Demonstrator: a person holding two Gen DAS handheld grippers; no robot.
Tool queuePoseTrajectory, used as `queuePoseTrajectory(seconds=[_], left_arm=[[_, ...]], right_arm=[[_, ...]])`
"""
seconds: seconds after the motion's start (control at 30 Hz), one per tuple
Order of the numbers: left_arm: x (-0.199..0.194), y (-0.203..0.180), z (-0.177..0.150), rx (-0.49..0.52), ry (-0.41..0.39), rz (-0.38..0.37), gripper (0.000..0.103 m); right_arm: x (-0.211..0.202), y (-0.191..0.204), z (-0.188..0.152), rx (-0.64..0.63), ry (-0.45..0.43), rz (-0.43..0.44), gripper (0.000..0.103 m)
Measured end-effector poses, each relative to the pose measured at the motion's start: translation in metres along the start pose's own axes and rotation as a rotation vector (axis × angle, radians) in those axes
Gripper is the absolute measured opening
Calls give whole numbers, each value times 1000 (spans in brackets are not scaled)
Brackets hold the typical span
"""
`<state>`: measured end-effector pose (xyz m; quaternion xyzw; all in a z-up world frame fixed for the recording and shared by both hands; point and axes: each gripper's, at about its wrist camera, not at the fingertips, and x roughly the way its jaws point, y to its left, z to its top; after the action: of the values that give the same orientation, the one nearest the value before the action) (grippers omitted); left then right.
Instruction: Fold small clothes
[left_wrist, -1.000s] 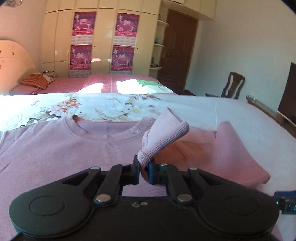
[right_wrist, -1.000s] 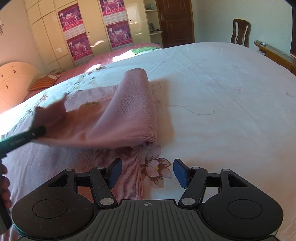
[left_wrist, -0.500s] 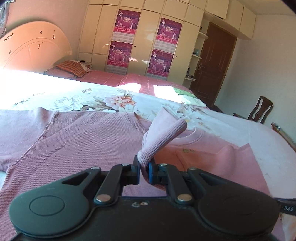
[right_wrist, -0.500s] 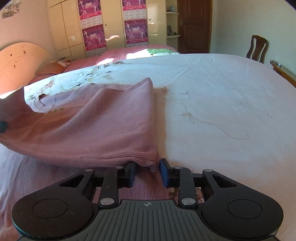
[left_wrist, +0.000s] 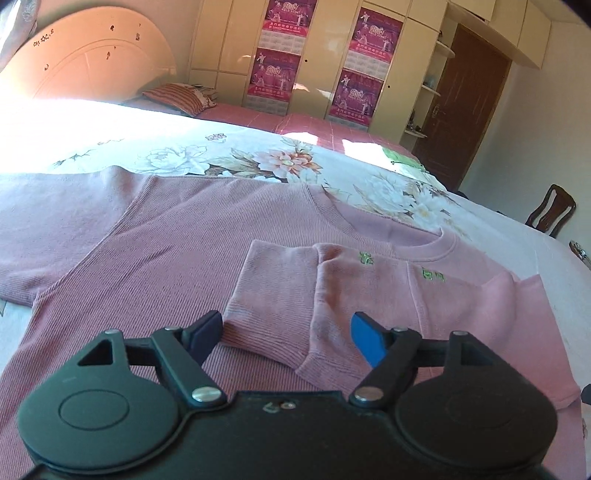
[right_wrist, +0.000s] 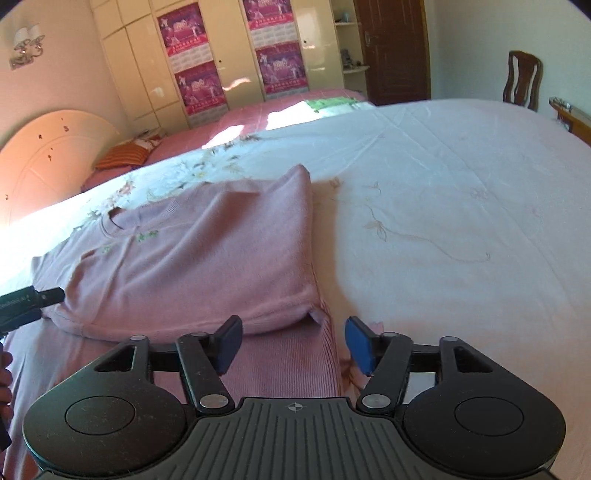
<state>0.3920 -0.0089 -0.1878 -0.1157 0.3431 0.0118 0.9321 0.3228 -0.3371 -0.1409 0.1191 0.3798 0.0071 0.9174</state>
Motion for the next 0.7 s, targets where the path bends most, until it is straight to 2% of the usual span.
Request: queuePoseTrajectory(seconds=[0.13, 0.2, 0.27, 0.3, 0.33, 0.47, 0.5, 0.53, 0.57, 0.6, 0.7], left_arm=[[12, 7, 11, -76, -3, 13, 69], [22, 6, 18, -69, -8, 24, 68], [32, 7, 21, -58, 3, 5, 50], [33, 6, 19, -50, -4, 15, 37], [32, 4, 18, -35, -17, 25, 15], [20, 1, 11, 9, -83, 26, 12], [16, 2, 10, 12, -99, 28, 11], [12, 5, 9, 5, -113, 33, 11], [8, 7, 7, -4, -126, 41, 11], [3, 10, 6, -14, -140, 55, 11], [9, 9, 1, 22, -115, 74, 11]], right_arm=[[31, -6, 27, 36, 2, 16, 61], [51, -11, 40, 57, 9, 16, 61], [68, -15, 51, 80, 16, 13, 61], [76, -16, 56, 92, 23, 15, 61], [86, -19, 62, 110, 29, 20, 61], [113, -31, 80, 176, 35, 19, 61], [118, -33, 84, 183, 32, 23, 58], [123, -34, 87, 184, 41, 35, 34], [127, -35, 89, 196, 60, 53, 19], [131, -36, 90, 217, 76, 66, 9], [126, -30, 89, 155, 49, 27, 8]])
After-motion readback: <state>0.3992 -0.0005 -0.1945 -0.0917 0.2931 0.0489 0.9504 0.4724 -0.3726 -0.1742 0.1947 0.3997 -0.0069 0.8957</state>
